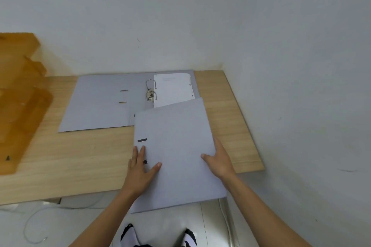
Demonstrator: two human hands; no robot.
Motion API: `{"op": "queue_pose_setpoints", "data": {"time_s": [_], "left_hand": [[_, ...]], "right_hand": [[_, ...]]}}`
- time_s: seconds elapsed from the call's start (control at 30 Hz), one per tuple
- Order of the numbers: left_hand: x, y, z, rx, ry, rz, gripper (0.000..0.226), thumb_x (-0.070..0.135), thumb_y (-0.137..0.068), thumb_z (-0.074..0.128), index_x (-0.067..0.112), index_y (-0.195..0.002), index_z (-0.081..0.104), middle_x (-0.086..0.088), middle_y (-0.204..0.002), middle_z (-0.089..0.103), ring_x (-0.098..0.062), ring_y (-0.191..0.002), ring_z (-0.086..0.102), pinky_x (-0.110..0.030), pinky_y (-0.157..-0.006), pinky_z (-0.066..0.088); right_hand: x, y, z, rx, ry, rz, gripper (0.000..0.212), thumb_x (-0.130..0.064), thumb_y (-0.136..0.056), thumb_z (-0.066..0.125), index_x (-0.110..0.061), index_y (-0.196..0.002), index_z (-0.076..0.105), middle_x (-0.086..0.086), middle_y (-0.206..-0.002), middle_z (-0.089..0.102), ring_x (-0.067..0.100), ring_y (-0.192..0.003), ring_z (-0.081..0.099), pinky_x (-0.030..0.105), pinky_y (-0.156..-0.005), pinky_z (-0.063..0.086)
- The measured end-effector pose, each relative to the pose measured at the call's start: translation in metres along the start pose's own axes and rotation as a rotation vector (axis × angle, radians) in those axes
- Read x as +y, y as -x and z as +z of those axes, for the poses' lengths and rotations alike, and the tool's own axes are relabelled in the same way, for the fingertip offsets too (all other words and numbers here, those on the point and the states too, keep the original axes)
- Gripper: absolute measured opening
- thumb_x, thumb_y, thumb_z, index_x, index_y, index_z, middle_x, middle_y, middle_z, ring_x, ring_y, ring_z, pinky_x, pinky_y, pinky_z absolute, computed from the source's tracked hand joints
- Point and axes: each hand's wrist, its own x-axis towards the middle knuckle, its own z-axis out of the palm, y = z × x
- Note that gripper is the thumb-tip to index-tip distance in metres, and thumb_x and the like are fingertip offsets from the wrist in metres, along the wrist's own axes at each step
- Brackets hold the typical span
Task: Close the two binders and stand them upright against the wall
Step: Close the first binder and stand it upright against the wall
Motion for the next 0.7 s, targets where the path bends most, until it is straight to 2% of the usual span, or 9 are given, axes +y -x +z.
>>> {"op": "queue_pose_setpoints", "data": {"time_s": [0.07, 0.17, 0.27, 0.3, 0.4, 0.47, 0.53, 0.57, 0.7], "left_hand": [[-0.002, 0.007, 0.004, -0.003, 0.043, 0.009, 0.096, 0.040, -0.091, 0.068, 0.023, -0.162, 0.007, 0.003, -0.171, -0.007, -0.020, -0.156, 0.015, -0.037, -0.122, 0.021], [-0.009, 0.016, 0.008, -0.022, 0.102, -0.031, 0.102, 0.031, -0.091, 0.071, 0.017, -0.162, -0.001, 0.002, -0.170, 0.005, -0.019, -0.156, 0.013, -0.031, -0.121, 0.016], [-0.015, 0.023, 0.010, -0.047, 0.167, -0.099, 0.108, 0.029, -0.089, 0.073, 0.015, -0.162, -0.005, 0.001, -0.167, 0.020, -0.023, -0.151, 0.030, -0.035, -0.122, 0.024], [-0.016, 0.024, 0.010, -0.051, 0.169, -0.119, 0.107, 0.030, -0.088, 0.074, 0.015, -0.162, -0.002, -0.002, -0.165, 0.027, -0.024, -0.148, 0.035, -0.039, -0.121, 0.028], [-0.013, 0.023, 0.009, -0.040, 0.166, -0.135, 0.099, 0.025, -0.087, 0.076, 0.014, -0.160, 0.009, -0.007, -0.157, 0.039, -0.026, -0.139, 0.045, -0.040, -0.116, 0.036], [-0.010, 0.022, 0.009, -0.035, 0.160, -0.144, 0.097, 0.022, -0.087, 0.076, 0.013, -0.159, 0.012, -0.009, -0.154, 0.042, -0.028, -0.137, 0.047, -0.040, -0.114, 0.038], [-0.009, 0.023, 0.011, -0.034, 0.136, -0.155, 0.100, 0.021, -0.085, 0.078, 0.014, -0.159, 0.012, -0.009, -0.154, 0.042, -0.028, -0.137, 0.047, -0.041, -0.114, 0.038], [-0.009, 0.023, 0.012, -0.034, 0.122, -0.156, 0.103, 0.021, -0.083, 0.080, 0.014, -0.159, 0.011, -0.009, -0.155, 0.041, -0.028, -0.138, 0.045, -0.042, -0.115, 0.037], [-0.006, 0.022, 0.016, -0.036, 0.099, -0.177, 0.108, 0.022, -0.079, 0.082, 0.013, -0.159, 0.010, -0.012, -0.156, 0.039, -0.031, -0.141, 0.043, -0.045, -0.117, 0.035]], "right_hand": [[0.015, -0.005, -0.006, 0.024, 0.008, 0.038, 0.071, -0.003, -0.085, 0.068, -0.019, -0.150, 0.045, 0.003, -0.140, 0.062, 0.024, -0.126, 0.061, 0.039, -0.111, 0.046], [0.032, -0.010, -0.009, 0.032, 0.048, 0.109, 0.072, -0.001, -0.087, 0.064, -0.018, -0.153, 0.041, 0.004, -0.143, 0.060, 0.025, -0.126, 0.059, 0.032, -0.107, 0.045], [0.043, -0.011, -0.005, -0.008, 0.091, 0.175, 0.071, 0.002, -0.086, 0.058, -0.018, -0.152, 0.041, 0.001, -0.131, 0.060, 0.022, -0.117, 0.058, 0.026, -0.096, 0.044], [0.045, -0.011, -0.003, -0.011, 0.124, 0.191, 0.073, 0.000, -0.084, 0.058, -0.019, -0.152, 0.040, 0.004, -0.131, 0.057, 0.024, -0.119, 0.056, 0.028, -0.097, 0.044], [0.043, -0.013, 0.004, 0.027, 0.400, 0.141, 0.080, -0.010, -0.084, 0.059, -0.022, -0.157, 0.029, 0.013, -0.156, 0.033, 0.036, -0.141, 0.034, 0.042, -0.115, 0.035], [0.040, -0.014, 0.010, 0.019, 0.534, -0.044, 0.082, -0.012, -0.087, 0.059, -0.023, -0.160, 0.022, 0.007, -0.169, 0.012, 0.032, -0.153, 0.017, 0.045, -0.122, 0.026], [0.037, -0.017, 0.017, -0.082, 0.580, -0.168, 0.083, -0.017, -0.091, 0.059, -0.028, -0.162, 0.016, 0.002, -0.172, -0.002, 0.030, -0.157, 0.005, 0.045, -0.126, 0.018], [0.037, -0.018, 0.021, -0.162, 0.580, -0.168, 0.082, -0.021, -0.094, 0.059, -0.029, -0.162, 0.013, 0.001, -0.173, -0.007, 0.030, -0.158, 0.000, 0.045, -0.127, 0.014], [0.052, -0.022, 0.027, -0.477, 0.575, -0.004, 0.079, -0.030, -0.099, 0.055, -0.027, -0.163, 0.009, 0.003, -0.172, -0.012, 0.031, -0.158, -0.010, 0.041, -0.127, 0.005]]}}
